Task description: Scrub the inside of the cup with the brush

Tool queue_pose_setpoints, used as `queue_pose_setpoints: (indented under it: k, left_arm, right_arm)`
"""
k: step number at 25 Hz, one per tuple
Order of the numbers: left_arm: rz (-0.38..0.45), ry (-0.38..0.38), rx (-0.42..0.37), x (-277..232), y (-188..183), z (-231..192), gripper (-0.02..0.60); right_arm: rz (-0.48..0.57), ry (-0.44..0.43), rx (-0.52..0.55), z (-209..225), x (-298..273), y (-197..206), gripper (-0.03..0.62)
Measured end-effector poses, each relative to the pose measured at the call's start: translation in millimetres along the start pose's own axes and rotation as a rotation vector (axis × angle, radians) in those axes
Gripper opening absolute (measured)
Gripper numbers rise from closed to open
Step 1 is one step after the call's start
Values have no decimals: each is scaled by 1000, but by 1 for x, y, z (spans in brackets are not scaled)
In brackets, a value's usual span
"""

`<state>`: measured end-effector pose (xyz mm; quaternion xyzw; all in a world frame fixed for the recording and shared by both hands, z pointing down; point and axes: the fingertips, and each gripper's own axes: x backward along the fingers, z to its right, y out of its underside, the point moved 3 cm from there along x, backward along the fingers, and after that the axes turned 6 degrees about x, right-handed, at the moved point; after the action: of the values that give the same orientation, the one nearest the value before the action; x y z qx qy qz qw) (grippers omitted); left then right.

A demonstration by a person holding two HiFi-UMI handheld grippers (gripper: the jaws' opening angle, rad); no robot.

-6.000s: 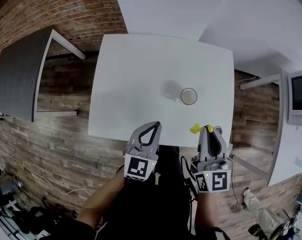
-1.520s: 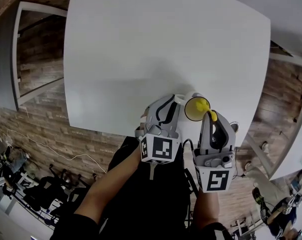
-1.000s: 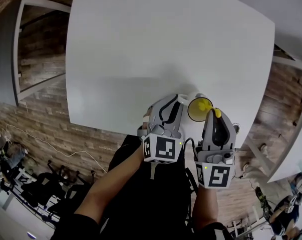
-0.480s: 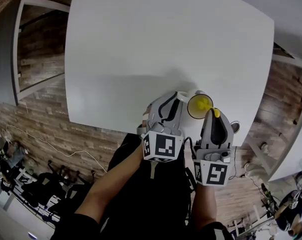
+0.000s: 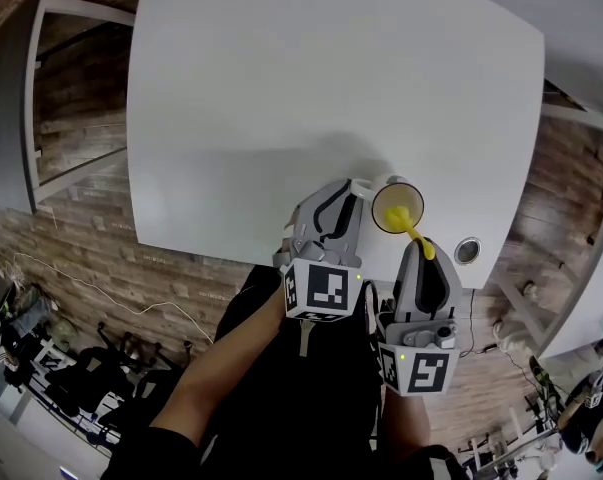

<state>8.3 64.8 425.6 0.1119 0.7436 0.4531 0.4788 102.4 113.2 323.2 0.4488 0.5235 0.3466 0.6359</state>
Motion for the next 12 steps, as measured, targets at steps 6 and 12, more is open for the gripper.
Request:
queue_pose_setpoints:
  k: [6,12]
  left_arm:
    - [0,5,9,-2,3,0,48]
    - [3,5,13,-2,1,0,48]
  right_arm:
    - [-63,-24,-13,-4,-20,29,30]
    - [-15,-62,-15,-15,-25,3,30]
